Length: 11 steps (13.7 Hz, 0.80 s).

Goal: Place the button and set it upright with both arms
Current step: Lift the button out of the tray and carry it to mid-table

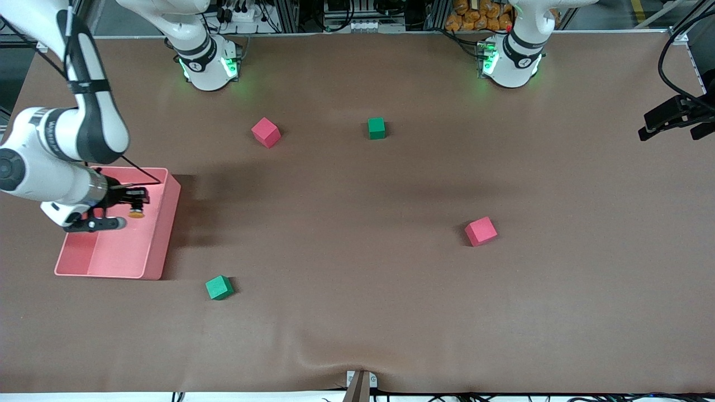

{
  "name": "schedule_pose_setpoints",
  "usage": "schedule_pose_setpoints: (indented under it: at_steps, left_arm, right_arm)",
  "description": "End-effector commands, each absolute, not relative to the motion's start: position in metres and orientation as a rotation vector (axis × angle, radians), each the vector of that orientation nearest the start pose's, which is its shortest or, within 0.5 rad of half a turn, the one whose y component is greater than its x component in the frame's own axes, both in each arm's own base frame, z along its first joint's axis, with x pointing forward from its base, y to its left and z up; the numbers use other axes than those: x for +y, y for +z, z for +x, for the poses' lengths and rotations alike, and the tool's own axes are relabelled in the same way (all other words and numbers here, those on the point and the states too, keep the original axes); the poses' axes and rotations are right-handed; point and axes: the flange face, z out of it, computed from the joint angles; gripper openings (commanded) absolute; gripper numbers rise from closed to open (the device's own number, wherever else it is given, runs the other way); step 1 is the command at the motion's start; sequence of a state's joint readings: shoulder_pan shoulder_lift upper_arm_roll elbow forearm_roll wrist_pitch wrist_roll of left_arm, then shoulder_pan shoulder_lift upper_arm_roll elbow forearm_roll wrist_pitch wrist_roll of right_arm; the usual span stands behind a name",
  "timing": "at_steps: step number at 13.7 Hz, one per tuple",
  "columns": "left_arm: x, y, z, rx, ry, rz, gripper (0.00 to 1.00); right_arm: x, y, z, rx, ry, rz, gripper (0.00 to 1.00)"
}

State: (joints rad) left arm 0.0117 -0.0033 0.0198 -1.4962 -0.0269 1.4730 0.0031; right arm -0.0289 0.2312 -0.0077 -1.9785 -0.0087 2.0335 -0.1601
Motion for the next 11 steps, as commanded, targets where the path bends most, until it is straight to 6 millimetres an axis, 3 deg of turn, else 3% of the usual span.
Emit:
schedule_pose_setpoints:
  at_steps: [1,6,11]
  left_arm:
    - [0.015,0.656,0.542,-0.008,0.040,-3.167,1.00]
    - [0.014,0.655,0.543,-0.008,0.045,-3.168,1.00]
    - [0.013,0.653,0.543,-0.003,0.050,-3.170,1.00]
  right_arm:
    - [0.056,0.350,0.592,-0.233,0.242,-3.109,0.19]
    - [0.241,0.340,0.611,-0.256,0.170,-3.113,0.18]
    - [0.396,0.275,0.599,-0.085,0.154,-3.102,0.19]
